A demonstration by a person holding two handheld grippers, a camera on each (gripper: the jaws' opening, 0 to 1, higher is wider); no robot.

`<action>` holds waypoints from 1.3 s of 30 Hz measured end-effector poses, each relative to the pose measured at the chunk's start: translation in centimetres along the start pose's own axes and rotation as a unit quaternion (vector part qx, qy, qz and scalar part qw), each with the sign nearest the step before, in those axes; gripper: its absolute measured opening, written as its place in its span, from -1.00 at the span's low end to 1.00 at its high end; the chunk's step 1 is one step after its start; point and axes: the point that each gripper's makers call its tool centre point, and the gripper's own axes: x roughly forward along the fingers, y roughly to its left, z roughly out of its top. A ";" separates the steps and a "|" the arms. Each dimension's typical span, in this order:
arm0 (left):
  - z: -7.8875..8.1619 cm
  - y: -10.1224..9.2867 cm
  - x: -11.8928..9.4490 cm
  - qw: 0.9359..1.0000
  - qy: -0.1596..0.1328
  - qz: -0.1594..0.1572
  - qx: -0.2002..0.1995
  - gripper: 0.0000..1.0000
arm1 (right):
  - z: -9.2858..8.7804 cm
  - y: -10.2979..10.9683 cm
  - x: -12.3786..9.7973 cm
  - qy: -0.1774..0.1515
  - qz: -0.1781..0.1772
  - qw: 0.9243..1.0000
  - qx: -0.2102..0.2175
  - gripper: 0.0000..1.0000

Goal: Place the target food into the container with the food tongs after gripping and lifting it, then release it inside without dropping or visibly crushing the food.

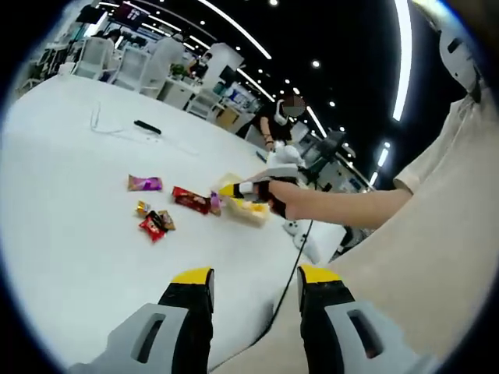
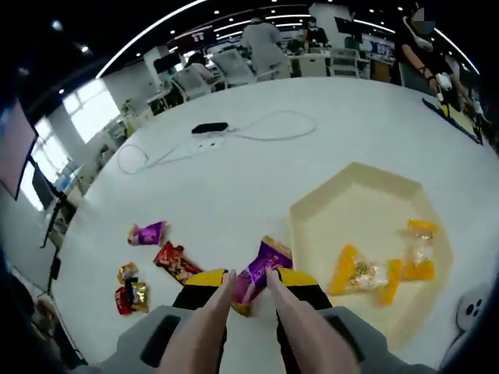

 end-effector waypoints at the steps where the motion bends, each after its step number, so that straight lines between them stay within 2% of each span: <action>1: 0.0 0.1 -0.1 1.000 0.001 0.000 0.000 -0.16 | 0.1 0.0 0.3 0.002 -0.005 1.000 -0.007 -0.53; 2: 0.1 0.2 -0.1 1.000 0.002 0.000 0.000 -0.16 | 0.0 -0.1 0.5 0.010 -0.012 0.999 -0.033 -0.53; 7: 0.3 1.0 -0.6 1.000 0.000 0.003 0.001 -0.17 | 0.1 0.3 2.0 0.028 -0.001 0.992 -0.124 -0.53; 9: 0.4 1.3 -0.8 1.000 -0.001 0.004 0.000 -0.17 | 0.2 0.8 2.5 0.031 0.005 0.985 -0.171 -0.53; 11: 0.5 1.4 -0.9 1.000 -0.003 0.004 0.000 -0.17 | -0.1 1.0 2.8 0.037 0.016 0.980 -0.195 -0.53; 13: 0.5 1.5 -0.9 1.000 -0.002 0.004 -0.001 -0.17 | 0.0 1.4 2.7 0.035 0.024 0.971 -0.234 -0.53; 15: 0.5 1.6 -1.0 1.000 -0.002 0.003 -0.002 -0.17 | -0.4 1.3 2.6 0.037 0.032 0.965 -0.256 -0.52; 17: 0.4 1.7 -1.0 1.000 -0.002 0.002 -0.004 -0.17 | -0.7 1.4 2.6 0.035 0.051 0.962 -0.267 -0.52; 19: 0.3 1.7 -1.0 1.000 0.000 0.001 -0.004 -0.17 | -0.9 1.2 2.5 0.037 0.055 0.960 -0.272 -0.52; 21: 0.2 1.7 -0.9 1.000 0.001 -0.001 -0.006 -0.17 | -1.3 1.3 2.3 0.041 0.073 0.950 -0.299 -0.52; 23: 0.2 1.6 -0.9 1.000 0.004 -0.004 -0.005 -0.17 | -1.5 1.2 2.2 0.041 0.082 0.947 -0.309 -0.52; 25: 0.2 1.6 -0.8 1.000 0.005 -0.006 -0.004 -0.17 | -1.8 0.8 2.1 0.045 0.086 0.939 -0.330 -0.52; 26: 0.2 1.5 -0.8 1.000 0.006 -0.007 -0.002 -0.17 | -2.0 0.6 1.9 0.049 0.093 0.931 -0.351 -0.52; 30: 0.3 1.5 -0.8 1.000 0.007 -0.008 -0.002 -0.17 | -2.0 0.2 1.7 0.050 0.088 0.921 -0.377 -0.51; 31: 0.2 1.5 -0.8 1.000 0.007 -0.008 -0.001 -0.17 | -1.0 0.1 0.9 0.024 0.069 0.939 -0.335 -0.50; 32: 0.2 1.5 -0.8 1.000 0.007 -0.009 -0.001 -0.17 | -0.6 -0.2 0.9 0.017 0.060 0.946 -0.319 -0.50; 33: 0.2 1.4 -0.8 1.000 0.008 -0.009 -0.001 -0.17 | -0.2 -0.6 0.9 0.010 0.050 0.956 -0.288 -0.49; 34: 0.1 1.4 -0.8 1.000 0.008 -0.010 -0.001 -0.17 | -0.1 -0.6 0.9 0.008 0.049 0.960 -0.277 -0.49; 35: 0.1 1.3 -0.8 1.000 0.009 -0.011 -0.001 -0.17 | 0.3 -0.5 1.0 -0.001 0.049 0.967 -0.250 -0.49; 36: 0.1 1.3 -0.7 1.000 0.009 -0.011 -0.001 -0.17 | 0.4 -0.4 1.0 -0.004 0.050 0.970 -0.240 -0.48; 38: 0.1 1.1 -0.7 1.000 0.010 -0.013 0.001 -0.17 | 0.2 -0.4 1.4 -0.001 0.041 0.980 -0.193 -0.48; 39: 0.1 1.1 -0.7 1.000 0.010 -0.013 0.001 -0.17 | 0.1 -0.6 1.5 0.002 0.034 0.980 -0.196 -0.48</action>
